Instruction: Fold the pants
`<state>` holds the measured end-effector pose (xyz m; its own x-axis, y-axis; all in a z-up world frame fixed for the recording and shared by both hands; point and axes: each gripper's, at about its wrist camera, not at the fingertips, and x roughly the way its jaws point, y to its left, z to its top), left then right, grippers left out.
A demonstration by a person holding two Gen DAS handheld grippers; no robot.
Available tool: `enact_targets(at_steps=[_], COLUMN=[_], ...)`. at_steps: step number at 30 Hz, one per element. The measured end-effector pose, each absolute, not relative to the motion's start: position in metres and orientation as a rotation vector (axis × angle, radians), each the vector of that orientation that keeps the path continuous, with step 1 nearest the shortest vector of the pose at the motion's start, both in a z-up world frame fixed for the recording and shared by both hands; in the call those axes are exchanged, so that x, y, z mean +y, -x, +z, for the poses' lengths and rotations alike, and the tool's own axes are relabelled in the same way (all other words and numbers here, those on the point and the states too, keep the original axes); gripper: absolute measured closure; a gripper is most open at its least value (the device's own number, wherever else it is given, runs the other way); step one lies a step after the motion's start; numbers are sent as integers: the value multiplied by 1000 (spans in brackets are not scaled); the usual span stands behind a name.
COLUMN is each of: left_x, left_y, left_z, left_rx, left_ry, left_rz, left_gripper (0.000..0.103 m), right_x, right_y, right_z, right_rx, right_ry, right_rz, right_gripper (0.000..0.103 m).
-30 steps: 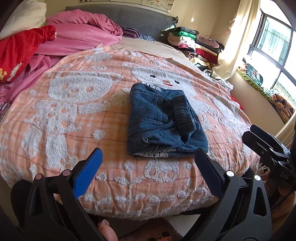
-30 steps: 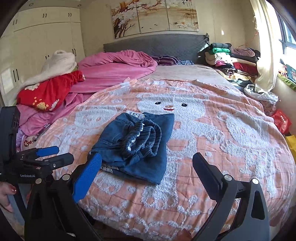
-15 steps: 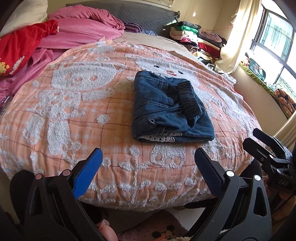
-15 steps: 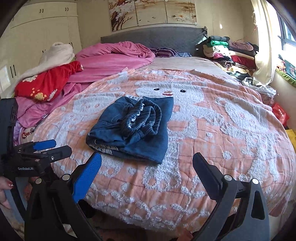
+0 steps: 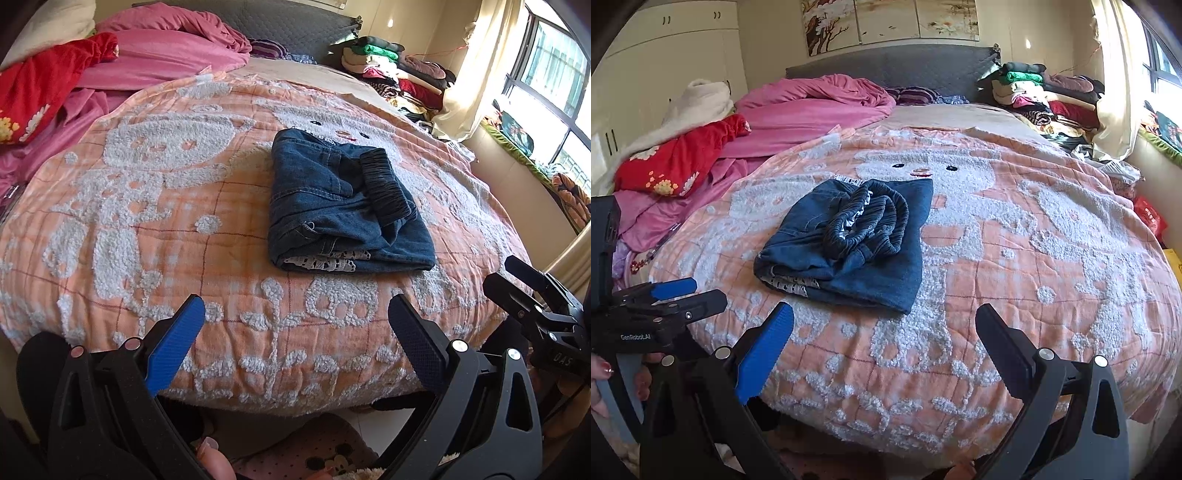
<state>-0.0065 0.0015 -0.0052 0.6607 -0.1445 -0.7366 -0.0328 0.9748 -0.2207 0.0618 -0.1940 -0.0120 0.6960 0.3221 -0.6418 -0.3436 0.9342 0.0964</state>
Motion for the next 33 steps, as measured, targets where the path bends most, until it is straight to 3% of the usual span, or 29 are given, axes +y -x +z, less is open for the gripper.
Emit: enact_targets(at_steps=[33], left_x=[6], left_y=[8], left_z=[1], left_rx=[844], left_ry=[212], left_rz=[-47], left_gripper=[10], right_x=[-193], right_y=[-62], right_z=[-8], right_rx=[704], right_ry=[36], right_rz=[368], right_gripper=[5])
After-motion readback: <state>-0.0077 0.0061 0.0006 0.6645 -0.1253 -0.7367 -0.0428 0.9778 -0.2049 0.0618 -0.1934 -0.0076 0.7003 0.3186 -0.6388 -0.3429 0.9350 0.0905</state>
